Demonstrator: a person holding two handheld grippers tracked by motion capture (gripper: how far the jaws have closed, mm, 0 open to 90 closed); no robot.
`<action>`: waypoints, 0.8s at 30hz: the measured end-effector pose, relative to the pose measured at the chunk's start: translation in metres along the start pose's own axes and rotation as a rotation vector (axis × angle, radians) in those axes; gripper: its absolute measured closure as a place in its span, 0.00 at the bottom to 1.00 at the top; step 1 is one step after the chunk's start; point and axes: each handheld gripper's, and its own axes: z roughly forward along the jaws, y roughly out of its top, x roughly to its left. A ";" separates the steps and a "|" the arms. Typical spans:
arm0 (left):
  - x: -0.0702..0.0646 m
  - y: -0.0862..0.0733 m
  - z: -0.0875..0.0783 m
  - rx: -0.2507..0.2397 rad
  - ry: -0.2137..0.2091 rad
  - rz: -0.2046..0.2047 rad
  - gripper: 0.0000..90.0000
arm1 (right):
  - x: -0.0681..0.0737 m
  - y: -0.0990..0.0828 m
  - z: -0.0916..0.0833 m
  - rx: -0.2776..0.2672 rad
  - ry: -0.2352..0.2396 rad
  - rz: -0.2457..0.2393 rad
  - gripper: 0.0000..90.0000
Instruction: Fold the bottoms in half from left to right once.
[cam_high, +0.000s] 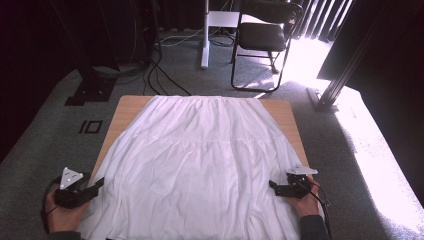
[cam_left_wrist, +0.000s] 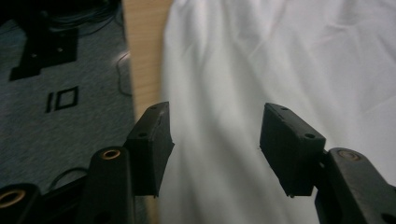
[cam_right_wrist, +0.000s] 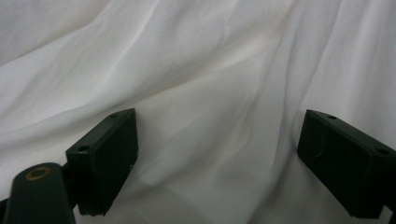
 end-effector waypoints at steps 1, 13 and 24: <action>0.003 -0.004 -0.003 0.008 0.013 -0.016 0.51 | 0.000 0.000 0.000 0.000 0.000 0.000 0.13; 0.006 -0.051 0.007 0.126 -0.017 -0.121 0.35 | 0.000 0.000 0.000 0.000 -0.001 0.001 0.14; 0.030 -0.047 -0.014 0.087 0.046 -0.142 0.99 | 0.000 0.000 0.000 -0.001 -0.001 0.001 0.14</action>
